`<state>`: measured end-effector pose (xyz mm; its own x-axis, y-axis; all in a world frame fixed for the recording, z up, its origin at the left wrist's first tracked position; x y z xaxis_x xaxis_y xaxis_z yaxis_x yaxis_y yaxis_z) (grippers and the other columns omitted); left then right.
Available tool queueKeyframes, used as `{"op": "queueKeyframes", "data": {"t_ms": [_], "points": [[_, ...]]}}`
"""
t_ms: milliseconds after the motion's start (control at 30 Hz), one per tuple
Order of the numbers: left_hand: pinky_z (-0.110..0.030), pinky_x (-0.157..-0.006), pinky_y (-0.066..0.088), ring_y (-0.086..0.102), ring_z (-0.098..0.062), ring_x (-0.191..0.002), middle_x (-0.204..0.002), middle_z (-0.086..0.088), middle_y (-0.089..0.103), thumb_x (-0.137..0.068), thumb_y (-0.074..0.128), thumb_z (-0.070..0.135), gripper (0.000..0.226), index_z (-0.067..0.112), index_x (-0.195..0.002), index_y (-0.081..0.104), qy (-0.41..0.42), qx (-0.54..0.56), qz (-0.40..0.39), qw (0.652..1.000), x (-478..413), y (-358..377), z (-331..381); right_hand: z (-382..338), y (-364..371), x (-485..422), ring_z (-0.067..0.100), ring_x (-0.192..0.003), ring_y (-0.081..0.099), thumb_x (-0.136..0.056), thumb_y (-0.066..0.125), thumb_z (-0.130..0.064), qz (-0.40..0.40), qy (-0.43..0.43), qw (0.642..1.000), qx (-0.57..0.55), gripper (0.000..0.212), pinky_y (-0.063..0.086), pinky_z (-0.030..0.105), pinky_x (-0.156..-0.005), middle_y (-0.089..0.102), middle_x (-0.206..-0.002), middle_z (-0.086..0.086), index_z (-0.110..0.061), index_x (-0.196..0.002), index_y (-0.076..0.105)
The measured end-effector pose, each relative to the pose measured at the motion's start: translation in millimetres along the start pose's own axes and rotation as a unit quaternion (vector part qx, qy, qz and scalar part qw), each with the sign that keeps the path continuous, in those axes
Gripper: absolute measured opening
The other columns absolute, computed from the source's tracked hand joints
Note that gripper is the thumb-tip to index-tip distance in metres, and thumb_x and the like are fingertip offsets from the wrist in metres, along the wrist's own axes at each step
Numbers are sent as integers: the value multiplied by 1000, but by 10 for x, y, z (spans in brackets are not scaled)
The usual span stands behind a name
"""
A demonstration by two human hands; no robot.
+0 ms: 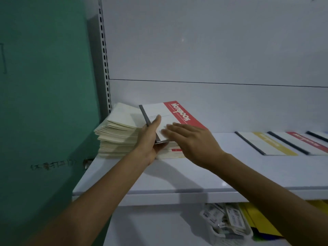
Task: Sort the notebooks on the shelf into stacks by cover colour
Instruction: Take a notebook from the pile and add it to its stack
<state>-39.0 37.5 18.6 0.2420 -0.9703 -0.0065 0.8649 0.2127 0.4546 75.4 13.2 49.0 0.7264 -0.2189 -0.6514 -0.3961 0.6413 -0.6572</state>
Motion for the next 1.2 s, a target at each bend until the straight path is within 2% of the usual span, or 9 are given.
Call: {"op": "queueKeyframes", "data": {"t_ms": [133, 233, 367, 433, 467, 667, 800, 967, 1200], "points": [[-37, -75, 57, 65, -22, -100, -120, -1, 65, -96, 53, 16, 33, 26, -127, 51, 21, -56, -53, 997, -104, 120, -198, 151, 0, 275, 22, -124, 53, -97, 35, -51, -46, 96, 991, -74, 51, 42, 39, -101, 60, -131, 3, -18, -126, 61], [-40, -84, 56, 64, -19, -104, -117, 5, 65, -96, 53, 14, 27, 33, -115, 52, 37, -58, -136, 988, -68, 432, -334, 400, -190, 585, 20, -125, 48, -95, 40, -53, 59, 280, 953, -99, 52, 44, 40, -101, 55, -135, 4, -16, -127, 57], [-34, -92, 52, 61, -12, -110, -117, 10, 64, -96, 53, 13, 26, 34, -112, 53, 86, -96, -234, 964, 95, 880, -487, 860, -310, 1138, 16, -116, 55, -90, 50, -50, 108, 549, 781, -278, 56, 50, 37, -94, 52, -131, -2, -21, -137, 39], [-35, -93, 51, 62, -11, -109, -116, 10, 65, -96, 53, 12, 27, 33, -112, 54, 95, -99, -263, 955, 192, 1070, -577, 968, -362, 1403, 18, -108, 61, -91, 51, -46, 104, 608, 693, -374, 48, 53, 39, -90, 59, -120, -3, -20, -130, 43], [-37, -94, 52, 62, -11, -109, -115, 10, 66, -96, 53, 12, 26, 33, -112, 54, 96, -103, -267, 953, 232, 1151, -621, 994, -430, 1510, 17, -105, 63, -92, 51, -45, 105, 614, 680, -387, 44, 53, 38, -89, 62, -116, -4, -19, -127, 46], [-39, -91, 54, 64, -17, -107, -115, 2, 68, -95, 56, 21, 20, 26, -115, 57, 29, -84, -292, 952, 498, 1754, -957, 1146, -973, 2101, 7, -88, 66, -96, 47, -37, 187, 618, 675, -359, 26, 54, 20, -69, 65, -103, -9, -21, -117, 51], [-33, -83, 57, 64, -17, -105, -114, 4, 67, -97, 50, 28, 23, 30, -119, 53, -42, -134, -371, 918, 907, 2310, -1319, 1335, -1469, 2638, 6, -87, 66, -96, 46, -38, 212, 617, 691, -312, 28, 54, 19, -68, 65, -103, -8, -20, -117, 50], [-27, -69, 58, 71, -24, -89, -106, 0, 73, -98, 42, 37, 22, 28, -113, 55, -128, -169, -428, 878, 1458, 2892, -1834, 1633, -1933, 3460, 9, -88, 67, -96, 47, -36, 240, 643, 657, -312, 24, 56, 22, -68, 66, -103, -7, -21, -114, 51], [-16, -52, 51, 64, -8, -57, -98, -1, 69, -102, 40, 24, 17, 21, -115, 50, -98, -186, -365, 907, 1742, 3502, -2285, 1957, -2129, 4257, 15, -90, 65, -98, 50, -28, 144, 693, 594, -382, 24, 55, 27, -63, 65, -106, 0, -17, -119, 51]]}}
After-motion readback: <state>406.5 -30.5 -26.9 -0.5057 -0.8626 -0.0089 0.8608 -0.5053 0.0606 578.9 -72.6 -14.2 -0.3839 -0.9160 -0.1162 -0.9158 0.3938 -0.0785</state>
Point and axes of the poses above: each hand's wrist, its own x-axis away from the middle knuckle, its own y-axis out of the palm, z = x × y, the point moved 7 cm from there along -x, towards the middle knuckle
